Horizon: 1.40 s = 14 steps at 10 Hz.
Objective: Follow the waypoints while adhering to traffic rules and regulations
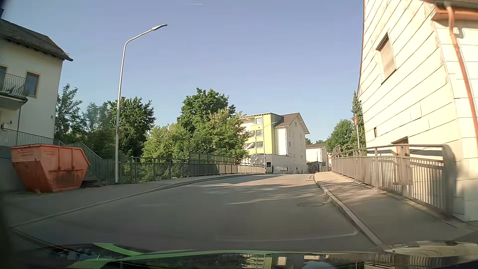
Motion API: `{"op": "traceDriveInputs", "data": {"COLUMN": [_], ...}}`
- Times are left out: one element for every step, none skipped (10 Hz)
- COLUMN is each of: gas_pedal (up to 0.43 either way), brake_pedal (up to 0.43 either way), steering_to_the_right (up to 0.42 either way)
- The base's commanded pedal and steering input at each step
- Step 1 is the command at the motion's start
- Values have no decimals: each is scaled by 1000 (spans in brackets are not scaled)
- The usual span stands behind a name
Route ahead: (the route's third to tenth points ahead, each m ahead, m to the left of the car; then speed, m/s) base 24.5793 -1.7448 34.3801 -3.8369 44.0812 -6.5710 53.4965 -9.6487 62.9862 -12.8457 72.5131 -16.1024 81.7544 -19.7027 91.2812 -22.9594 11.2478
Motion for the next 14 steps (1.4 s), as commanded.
{"op": "traceDriveInputs", "data": {"gas_pedal": [311, 299, 287, 287, 287, 280, 280, 280, 280, 280, 280, 280, 280, 280], "brake_pedal": [0, 0, 0, 0, 0, 0, 0, 0, 0, 0, 0, 0, 0, 0], "steering_to_the_right": [35, 40, 41, 41, 41, 41, 41, 41, 41, 38, 34, 31, 31, 32]}}
